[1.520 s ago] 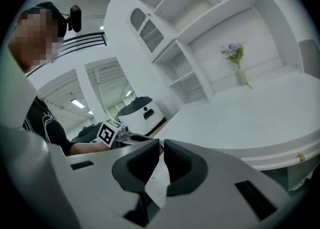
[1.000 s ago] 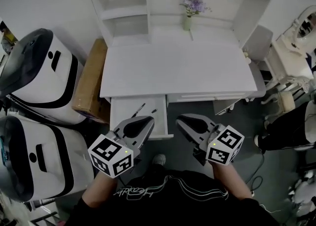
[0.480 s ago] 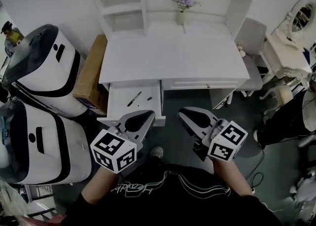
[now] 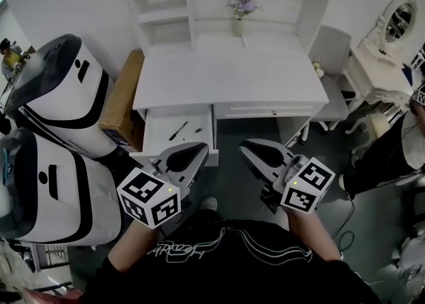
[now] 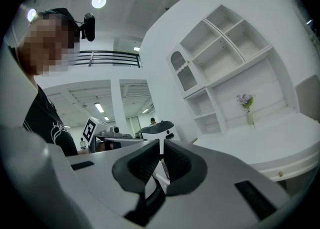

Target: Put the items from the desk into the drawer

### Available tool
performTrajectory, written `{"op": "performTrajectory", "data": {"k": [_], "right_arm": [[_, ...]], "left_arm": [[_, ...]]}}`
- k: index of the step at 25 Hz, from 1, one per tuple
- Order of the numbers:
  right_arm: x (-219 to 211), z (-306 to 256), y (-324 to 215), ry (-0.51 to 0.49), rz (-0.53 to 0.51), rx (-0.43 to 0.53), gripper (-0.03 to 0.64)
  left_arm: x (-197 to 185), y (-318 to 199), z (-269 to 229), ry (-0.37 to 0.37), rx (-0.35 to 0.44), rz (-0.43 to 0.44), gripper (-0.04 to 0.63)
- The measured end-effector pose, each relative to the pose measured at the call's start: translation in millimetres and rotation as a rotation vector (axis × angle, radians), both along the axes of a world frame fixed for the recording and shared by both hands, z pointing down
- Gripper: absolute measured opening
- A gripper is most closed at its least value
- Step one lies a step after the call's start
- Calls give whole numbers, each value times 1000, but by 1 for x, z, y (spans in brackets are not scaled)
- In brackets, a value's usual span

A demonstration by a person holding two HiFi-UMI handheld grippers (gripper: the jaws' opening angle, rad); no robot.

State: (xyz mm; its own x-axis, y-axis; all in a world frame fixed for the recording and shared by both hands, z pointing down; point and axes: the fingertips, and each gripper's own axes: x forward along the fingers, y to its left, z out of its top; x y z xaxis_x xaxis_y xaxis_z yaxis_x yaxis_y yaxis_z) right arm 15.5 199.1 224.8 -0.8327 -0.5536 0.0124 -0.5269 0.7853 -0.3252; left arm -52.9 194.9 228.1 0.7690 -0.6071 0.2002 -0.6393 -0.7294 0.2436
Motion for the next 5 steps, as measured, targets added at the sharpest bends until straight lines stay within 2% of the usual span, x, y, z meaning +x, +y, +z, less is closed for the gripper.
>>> {"op": "performTrajectory", "data": {"k": [5], "right_arm": [[-6, 11, 16, -5, 13, -10, 57]], "left_arm": [[-5, 19, 9, 28, -1, 29, 20]]}}
